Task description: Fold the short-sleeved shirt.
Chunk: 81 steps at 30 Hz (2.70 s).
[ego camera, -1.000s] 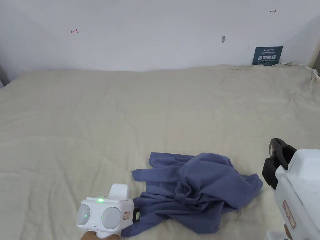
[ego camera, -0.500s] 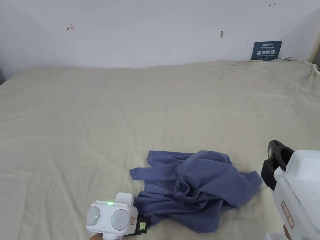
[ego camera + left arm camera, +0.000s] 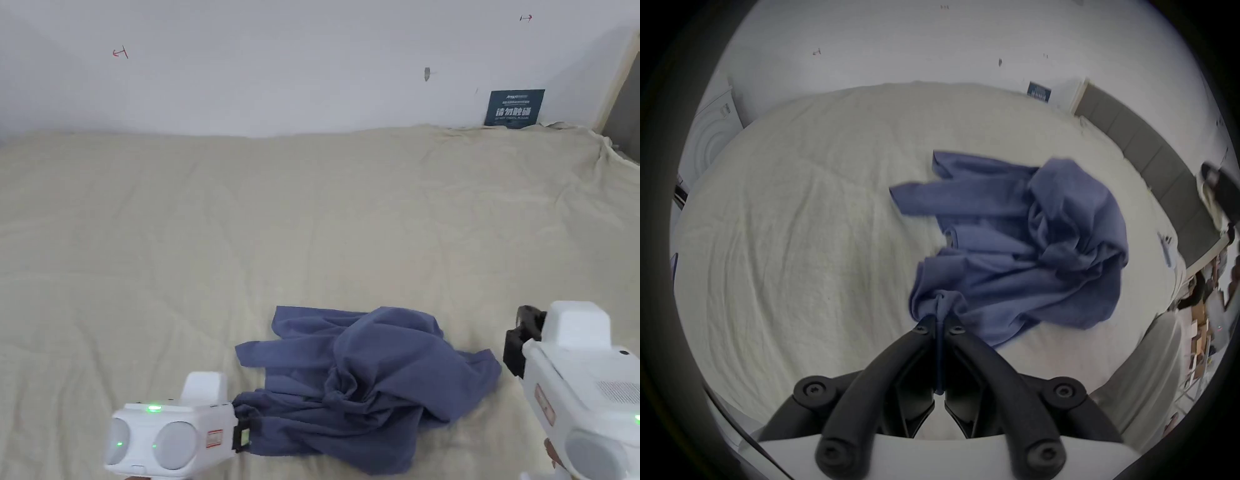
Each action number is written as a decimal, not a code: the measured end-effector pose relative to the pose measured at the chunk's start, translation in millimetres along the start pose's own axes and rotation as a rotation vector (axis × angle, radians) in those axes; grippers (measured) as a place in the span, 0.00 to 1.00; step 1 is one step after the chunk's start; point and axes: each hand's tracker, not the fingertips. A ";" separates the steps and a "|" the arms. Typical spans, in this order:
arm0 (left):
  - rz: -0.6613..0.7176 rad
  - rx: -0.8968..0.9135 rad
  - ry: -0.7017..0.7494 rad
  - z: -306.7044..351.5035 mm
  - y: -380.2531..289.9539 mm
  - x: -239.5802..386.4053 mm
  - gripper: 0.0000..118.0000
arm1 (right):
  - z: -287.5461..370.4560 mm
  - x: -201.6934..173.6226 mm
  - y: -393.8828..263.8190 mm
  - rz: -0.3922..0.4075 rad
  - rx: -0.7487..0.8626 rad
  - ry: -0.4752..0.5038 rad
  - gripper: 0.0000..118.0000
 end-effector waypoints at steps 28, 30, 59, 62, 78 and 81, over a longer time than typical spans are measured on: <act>0.041 0.026 -0.039 8.8 7.5 -7.9 0.01 | -164.0 22.0 -56.2 -0.187 -0.563 0.063 0.02; 0.038 0.032 -0.041 10.3 6.9 -7.8 0.01 | -148.7 18.5 -48.2 -0.172 -0.522 0.062 0.02; 0.208 0.499 -0.070 168.7 185.5 -101.1 0.01 | -46.3 68.4 193.9 -0.151 0.027 0.082 0.02; 0.213 0.532 -0.050 181.3 215.1 -106.3 0.01 | -53.9 72.3 217.8 -0.160 0.056 0.073 0.02; 0.081 0.610 0.122 186.4 377.8 -95.9 0.01 | -112.9 48.6 348.6 -0.091 0.182 0.019 0.02; 0.082 0.621 0.126 186.8 387.7 -95.7 0.01 | -118.4 45.8 361.5 -0.088 0.196 0.016 0.02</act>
